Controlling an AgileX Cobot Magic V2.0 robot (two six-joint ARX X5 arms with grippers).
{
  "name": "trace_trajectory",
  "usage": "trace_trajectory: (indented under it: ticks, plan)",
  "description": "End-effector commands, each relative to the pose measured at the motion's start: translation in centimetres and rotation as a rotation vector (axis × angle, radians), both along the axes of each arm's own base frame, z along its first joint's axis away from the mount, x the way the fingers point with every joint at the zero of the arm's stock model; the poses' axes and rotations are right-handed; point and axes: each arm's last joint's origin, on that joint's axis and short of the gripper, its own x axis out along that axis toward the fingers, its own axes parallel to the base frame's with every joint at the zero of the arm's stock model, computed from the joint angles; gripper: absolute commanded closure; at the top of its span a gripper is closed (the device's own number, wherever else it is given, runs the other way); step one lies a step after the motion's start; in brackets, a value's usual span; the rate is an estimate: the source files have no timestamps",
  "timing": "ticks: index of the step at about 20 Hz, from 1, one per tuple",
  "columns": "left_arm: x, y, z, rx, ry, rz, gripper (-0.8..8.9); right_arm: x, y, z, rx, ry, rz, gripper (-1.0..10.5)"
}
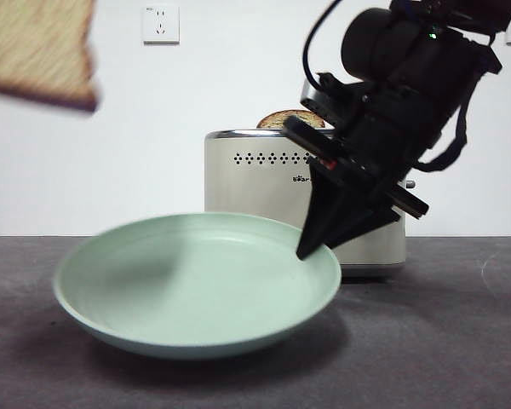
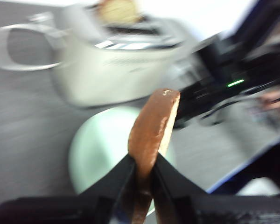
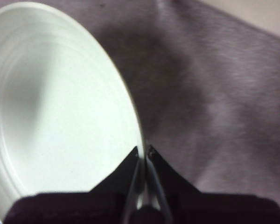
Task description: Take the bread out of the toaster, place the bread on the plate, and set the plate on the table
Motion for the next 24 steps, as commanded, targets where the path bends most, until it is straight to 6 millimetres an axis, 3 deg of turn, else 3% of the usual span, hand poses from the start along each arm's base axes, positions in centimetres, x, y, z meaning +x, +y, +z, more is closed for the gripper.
trace_trajectory:
  ticks: [1,6,10,14,20,24]
  plan:
    - [0.4,-0.2,0.1,-0.053,0.028,0.003,8.21,-0.4,0.9,2.8,0.076,-0.046,-0.009,9.6]
    - [2.2,-0.9,-0.6,0.005,0.102,0.050,8.22,-1.2,3.8,8.3,0.152,-0.139,0.059,9.6]
    - [4.1,-1.3,-1.1,0.038,0.136,0.108,8.22,-1.9,5.6,10.9,0.180,-0.216,0.094,9.6]
    - [6.7,-1.5,-1.7,0.091,0.146,0.185,8.22,-2.1,5.5,11.2,0.161,-0.196,0.099,9.6]
    - [11.5,-2.7,-4.5,0.182,0.264,0.181,8.22,-2.5,5.5,10.9,0.144,-0.161,0.133,9.6]
    - [12.6,-3.0,-5.1,0.191,0.275,0.187,7.99,-2.6,5.5,10.8,0.133,-0.150,0.136,9.6]
